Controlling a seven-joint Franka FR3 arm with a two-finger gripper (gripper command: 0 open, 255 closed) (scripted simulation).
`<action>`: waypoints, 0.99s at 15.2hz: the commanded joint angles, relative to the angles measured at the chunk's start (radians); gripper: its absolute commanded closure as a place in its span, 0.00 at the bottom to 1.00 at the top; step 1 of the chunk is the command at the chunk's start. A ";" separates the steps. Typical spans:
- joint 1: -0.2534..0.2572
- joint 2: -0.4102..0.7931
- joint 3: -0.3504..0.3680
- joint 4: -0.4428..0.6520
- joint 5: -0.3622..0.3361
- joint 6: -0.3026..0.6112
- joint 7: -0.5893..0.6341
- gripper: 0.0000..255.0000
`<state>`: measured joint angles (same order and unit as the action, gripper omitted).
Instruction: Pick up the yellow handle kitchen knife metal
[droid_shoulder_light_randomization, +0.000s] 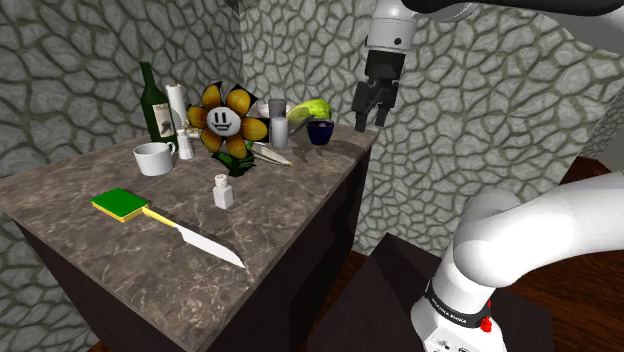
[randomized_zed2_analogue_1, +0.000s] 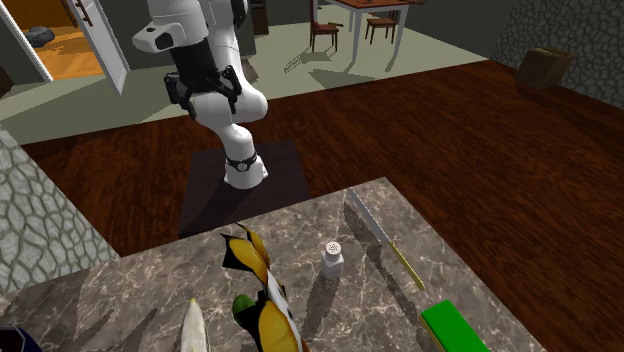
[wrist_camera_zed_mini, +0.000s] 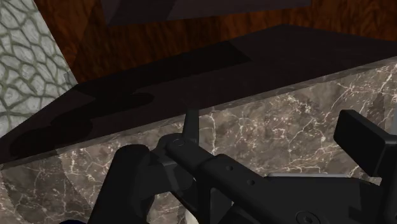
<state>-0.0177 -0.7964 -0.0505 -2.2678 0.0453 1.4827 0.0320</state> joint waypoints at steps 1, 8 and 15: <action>0.000 0.000 0.000 0.000 0.000 0.000 0.000 0.00; 0.051 0.149 0.099 -0.006 0.061 0.158 0.065 0.00; 0.094 0.337 0.195 0.043 0.093 0.300 0.128 0.00</action>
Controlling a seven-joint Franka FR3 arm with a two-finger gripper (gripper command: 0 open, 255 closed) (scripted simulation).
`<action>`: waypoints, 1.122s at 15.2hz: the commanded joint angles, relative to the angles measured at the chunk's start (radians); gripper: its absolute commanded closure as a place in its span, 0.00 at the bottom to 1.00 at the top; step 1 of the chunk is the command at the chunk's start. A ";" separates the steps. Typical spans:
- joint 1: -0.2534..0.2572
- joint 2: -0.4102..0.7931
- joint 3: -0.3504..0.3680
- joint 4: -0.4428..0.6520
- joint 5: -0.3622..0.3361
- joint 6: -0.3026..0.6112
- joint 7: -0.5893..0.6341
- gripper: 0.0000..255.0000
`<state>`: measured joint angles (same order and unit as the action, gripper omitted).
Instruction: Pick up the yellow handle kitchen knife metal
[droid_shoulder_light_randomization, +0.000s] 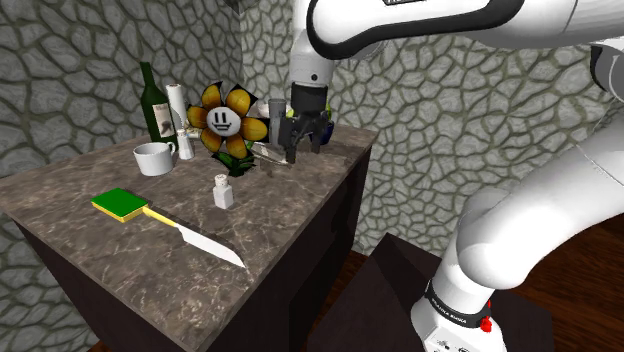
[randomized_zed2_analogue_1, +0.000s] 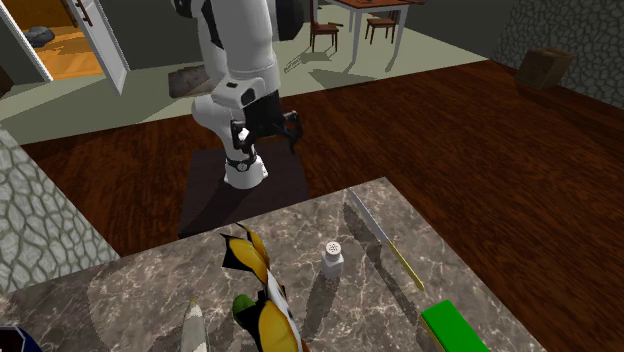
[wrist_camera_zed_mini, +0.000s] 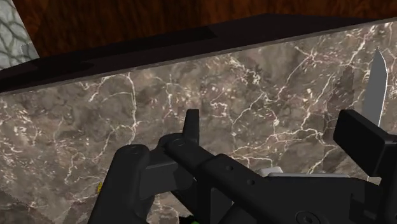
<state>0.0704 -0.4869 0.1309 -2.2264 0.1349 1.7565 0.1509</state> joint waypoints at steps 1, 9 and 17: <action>0.011 0.057 0.027 0.014 0.005 0.045 0.018 0.00; 0.052 0.311 0.126 0.147 -0.017 0.168 0.103 0.00; 0.110 0.593 0.198 0.354 -0.104 0.234 0.204 0.00</action>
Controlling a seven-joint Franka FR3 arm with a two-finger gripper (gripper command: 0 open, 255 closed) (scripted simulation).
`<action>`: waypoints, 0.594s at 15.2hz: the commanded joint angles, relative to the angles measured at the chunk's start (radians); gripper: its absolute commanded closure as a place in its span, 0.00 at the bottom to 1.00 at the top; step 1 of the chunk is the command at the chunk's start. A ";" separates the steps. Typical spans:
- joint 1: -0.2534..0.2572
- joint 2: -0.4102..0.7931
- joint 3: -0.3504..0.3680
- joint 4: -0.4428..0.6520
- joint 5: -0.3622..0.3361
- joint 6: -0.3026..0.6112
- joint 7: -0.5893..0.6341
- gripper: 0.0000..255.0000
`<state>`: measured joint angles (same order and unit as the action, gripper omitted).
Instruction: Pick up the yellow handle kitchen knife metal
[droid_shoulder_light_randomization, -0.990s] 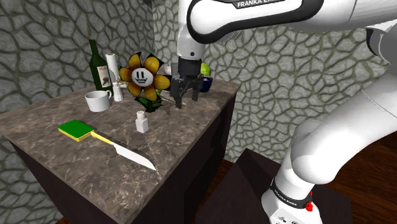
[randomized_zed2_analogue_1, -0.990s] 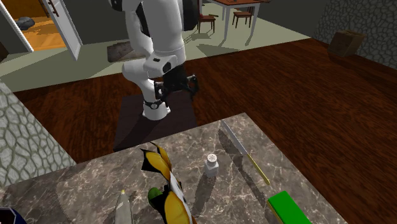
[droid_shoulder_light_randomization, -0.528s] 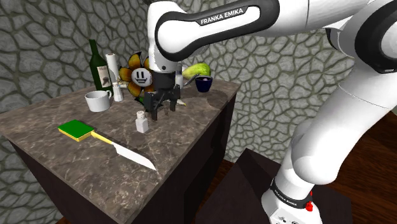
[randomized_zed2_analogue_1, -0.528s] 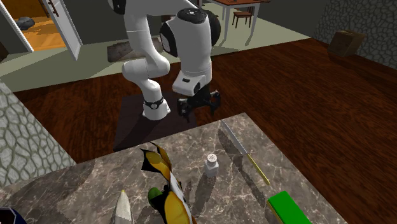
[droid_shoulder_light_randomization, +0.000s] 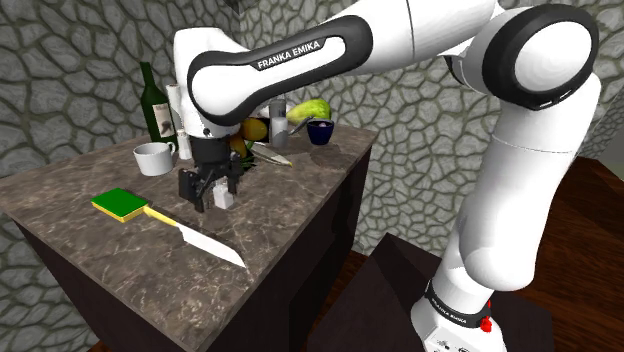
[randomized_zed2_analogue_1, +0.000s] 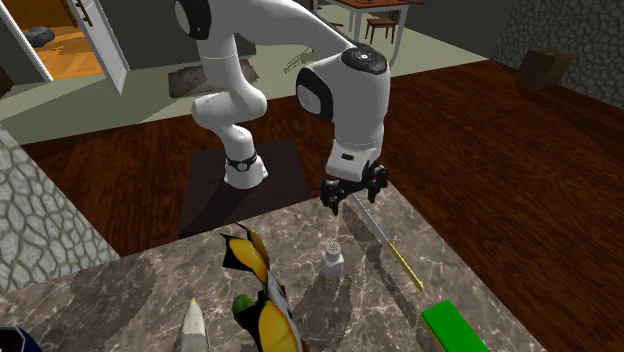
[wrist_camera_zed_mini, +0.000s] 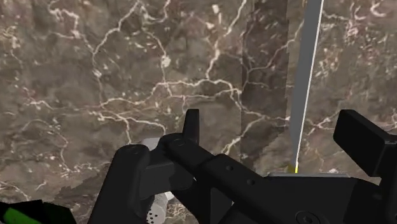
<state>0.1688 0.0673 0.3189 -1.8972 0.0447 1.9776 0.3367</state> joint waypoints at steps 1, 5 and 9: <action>0.021 0.076 0.015 0.056 -0.028 0.017 0.031 0.00; 0.070 0.228 0.029 0.197 -0.088 0.017 0.077 0.00; 0.073 0.242 0.027 0.174 -0.093 0.053 0.079 0.00</action>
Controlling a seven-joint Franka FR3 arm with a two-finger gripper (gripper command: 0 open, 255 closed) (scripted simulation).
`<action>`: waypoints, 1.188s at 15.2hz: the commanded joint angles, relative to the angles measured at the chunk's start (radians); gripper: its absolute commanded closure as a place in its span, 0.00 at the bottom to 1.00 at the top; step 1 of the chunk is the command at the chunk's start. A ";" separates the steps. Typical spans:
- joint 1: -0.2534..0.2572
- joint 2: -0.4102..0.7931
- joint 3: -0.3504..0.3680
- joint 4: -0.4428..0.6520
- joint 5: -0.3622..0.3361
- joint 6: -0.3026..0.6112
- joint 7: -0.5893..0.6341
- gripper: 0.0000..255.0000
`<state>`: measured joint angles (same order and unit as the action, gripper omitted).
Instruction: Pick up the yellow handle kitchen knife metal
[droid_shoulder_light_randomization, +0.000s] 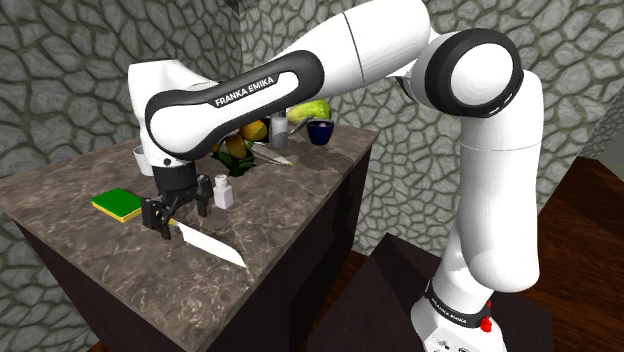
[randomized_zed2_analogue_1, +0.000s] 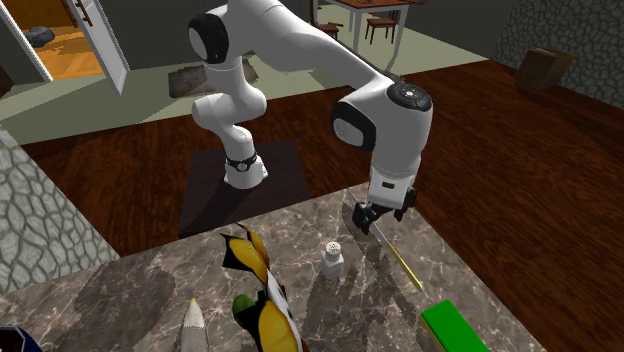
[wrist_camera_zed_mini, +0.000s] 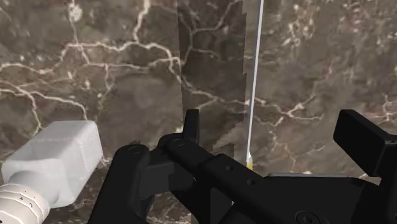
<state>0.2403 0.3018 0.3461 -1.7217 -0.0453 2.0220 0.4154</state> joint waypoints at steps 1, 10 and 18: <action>0.001 0.011 -0.001 -0.009 -0.004 0.021 0.001 0.00; 0.003 0.029 -0.004 -0.035 -0.011 0.063 0.003 1.00; 0.002 0.018 -0.002 -0.022 -0.007 0.039 0.002 1.00</action>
<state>0.2427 0.3230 0.3433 -1.7489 -0.0533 2.0696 0.4184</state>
